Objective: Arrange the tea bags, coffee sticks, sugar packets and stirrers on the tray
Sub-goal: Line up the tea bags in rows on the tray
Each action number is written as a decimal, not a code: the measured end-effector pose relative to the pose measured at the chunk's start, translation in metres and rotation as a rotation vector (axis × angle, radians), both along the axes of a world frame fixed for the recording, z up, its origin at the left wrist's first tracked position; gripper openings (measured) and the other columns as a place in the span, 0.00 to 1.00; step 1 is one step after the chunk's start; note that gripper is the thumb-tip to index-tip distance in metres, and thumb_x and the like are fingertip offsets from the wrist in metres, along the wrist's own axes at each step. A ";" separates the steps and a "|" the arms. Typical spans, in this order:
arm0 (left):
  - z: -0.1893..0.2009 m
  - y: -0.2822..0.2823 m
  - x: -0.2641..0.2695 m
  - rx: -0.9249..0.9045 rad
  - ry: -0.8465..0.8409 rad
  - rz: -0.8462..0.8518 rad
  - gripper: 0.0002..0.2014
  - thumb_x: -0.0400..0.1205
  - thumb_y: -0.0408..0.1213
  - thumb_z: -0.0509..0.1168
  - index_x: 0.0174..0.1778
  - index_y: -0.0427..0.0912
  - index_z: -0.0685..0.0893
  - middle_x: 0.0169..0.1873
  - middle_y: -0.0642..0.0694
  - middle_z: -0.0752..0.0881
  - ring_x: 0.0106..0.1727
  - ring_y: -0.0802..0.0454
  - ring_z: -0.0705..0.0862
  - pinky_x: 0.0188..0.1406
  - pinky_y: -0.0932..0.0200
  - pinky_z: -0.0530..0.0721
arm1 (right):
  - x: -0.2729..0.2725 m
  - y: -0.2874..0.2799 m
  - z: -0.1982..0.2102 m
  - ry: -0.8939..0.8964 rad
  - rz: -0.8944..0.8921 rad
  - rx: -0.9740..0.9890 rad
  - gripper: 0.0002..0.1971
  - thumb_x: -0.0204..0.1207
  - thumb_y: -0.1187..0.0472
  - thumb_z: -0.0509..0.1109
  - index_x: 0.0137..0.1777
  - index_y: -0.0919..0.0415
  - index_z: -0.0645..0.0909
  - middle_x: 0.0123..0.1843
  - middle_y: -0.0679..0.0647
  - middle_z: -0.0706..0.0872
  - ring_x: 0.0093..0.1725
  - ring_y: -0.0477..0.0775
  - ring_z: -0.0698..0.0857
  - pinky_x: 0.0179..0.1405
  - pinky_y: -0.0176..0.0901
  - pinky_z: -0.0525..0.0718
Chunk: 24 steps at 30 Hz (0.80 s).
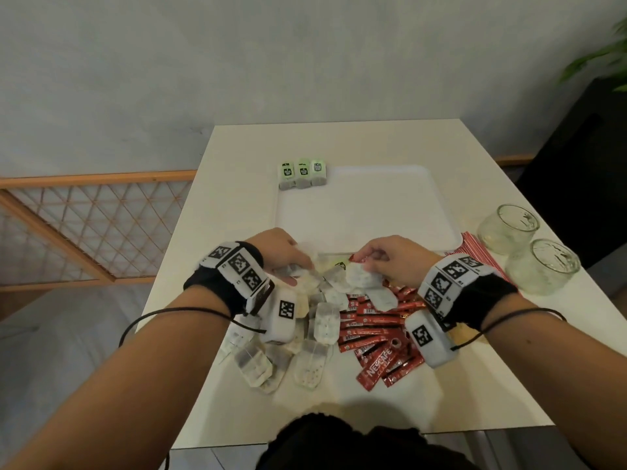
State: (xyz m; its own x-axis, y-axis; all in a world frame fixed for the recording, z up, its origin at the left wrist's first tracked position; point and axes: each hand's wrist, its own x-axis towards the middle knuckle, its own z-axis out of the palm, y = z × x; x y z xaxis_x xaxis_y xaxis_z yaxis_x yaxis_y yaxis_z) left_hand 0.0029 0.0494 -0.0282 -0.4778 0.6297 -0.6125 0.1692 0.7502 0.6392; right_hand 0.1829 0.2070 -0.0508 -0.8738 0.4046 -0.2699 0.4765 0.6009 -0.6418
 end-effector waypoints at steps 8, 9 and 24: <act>-0.015 0.013 0.028 0.361 -0.378 0.413 0.13 0.85 0.34 0.66 0.59 0.28 0.78 0.60 0.27 0.83 0.43 0.39 0.90 0.39 0.46 0.92 | -0.016 0.004 0.015 0.144 -0.154 -0.219 0.04 0.83 0.63 0.66 0.50 0.56 0.82 0.52 0.56 0.86 0.47 0.53 0.87 0.48 0.44 0.89; -0.016 0.015 0.032 0.381 -0.448 0.431 0.16 0.86 0.37 0.66 0.62 0.27 0.78 0.62 0.27 0.83 0.43 0.40 0.90 0.35 0.49 0.92 | -0.020 0.001 0.013 0.158 -0.171 -0.231 0.04 0.83 0.63 0.66 0.48 0.56 0.82 0.51 0.56 0.86 0.45 0.52 0.87 0.48 0.45 0.89; -0.020 0.006 0.016 0.361 -0.284 0.322 0.06 0.78 0.25 0.71 0.50 0.31 0.85 0.49 0.33 0.88 0.41 0.42 0.89 0.36 0.53 0.92 | -0.028 -0.016 -0.013 -0.171 0.269 0.207 0.14 0.73 0.58 0.75 0.57 0.43 0.82 0.51 0.46 0.74 0.51 0.50 0.78 0.45 0.38 0.74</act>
State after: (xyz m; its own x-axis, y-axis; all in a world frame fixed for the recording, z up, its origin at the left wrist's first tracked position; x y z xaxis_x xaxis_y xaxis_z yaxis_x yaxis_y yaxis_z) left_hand 0.0186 0.0551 -0.0484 -0.5281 0.6728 -0.5181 -0.2489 0.4606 0.8520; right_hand 0.1546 0.1913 -0.0635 -0.9057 0.2278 -0.3575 0.3734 0.8280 -0.4183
